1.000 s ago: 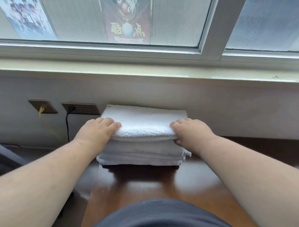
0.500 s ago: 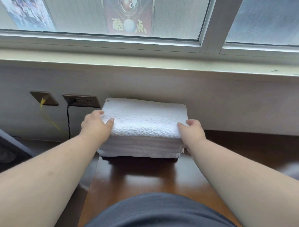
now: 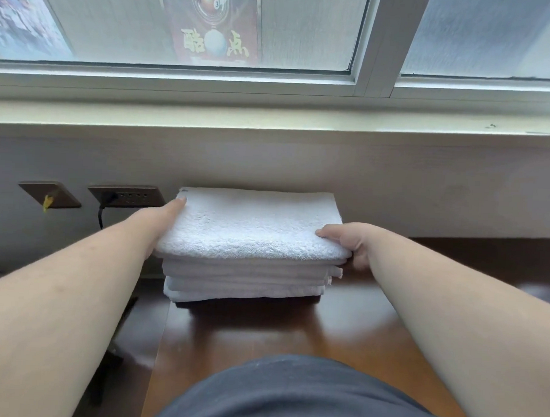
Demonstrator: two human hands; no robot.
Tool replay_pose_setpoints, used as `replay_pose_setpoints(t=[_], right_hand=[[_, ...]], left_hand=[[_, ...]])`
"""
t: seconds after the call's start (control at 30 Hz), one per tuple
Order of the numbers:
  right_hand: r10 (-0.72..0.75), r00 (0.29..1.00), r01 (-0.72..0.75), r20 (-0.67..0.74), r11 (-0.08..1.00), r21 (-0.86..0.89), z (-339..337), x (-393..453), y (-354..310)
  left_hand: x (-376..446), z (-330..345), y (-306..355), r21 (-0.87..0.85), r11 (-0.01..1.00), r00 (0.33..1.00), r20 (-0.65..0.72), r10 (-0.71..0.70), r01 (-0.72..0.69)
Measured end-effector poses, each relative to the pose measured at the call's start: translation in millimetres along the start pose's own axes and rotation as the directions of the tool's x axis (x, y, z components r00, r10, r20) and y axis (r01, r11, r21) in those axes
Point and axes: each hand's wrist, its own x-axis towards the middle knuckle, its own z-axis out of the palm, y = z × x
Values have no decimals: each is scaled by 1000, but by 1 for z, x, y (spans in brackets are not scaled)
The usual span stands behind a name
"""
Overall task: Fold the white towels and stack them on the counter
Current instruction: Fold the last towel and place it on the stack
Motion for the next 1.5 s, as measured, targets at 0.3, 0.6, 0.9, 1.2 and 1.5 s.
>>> replay_pose_setpoints(t=[0.3, 0.6, 0.9, 1.2, 1.5], right_hand=[[-91, 991, 96, -100, 994, 44, 6, 16, -8], [-205, 978, 207, -34, 976, 67, 5, 14, -24], [-127, 957, 138, -261, 990, 25, 17, 35, -22], [-244, 922, 222, -299, 969, -106, 13, 37, -21], [-824, 563, 426, 67, 220, -877, 63, 10, -33]], left_hand=[[8, -12, 11, -7, 987, 932, 332, -147, 158], [21, -18, 15, -217, 973, 958, 251, 139, -85], [43, -11, 4, -12, 998, 963, 261, -63, 69], [56, -2, 11, 56, 957, 958, -10, 287, -286], [-25, 68, 20, 532, 184, 449, 427, 785, -826]])
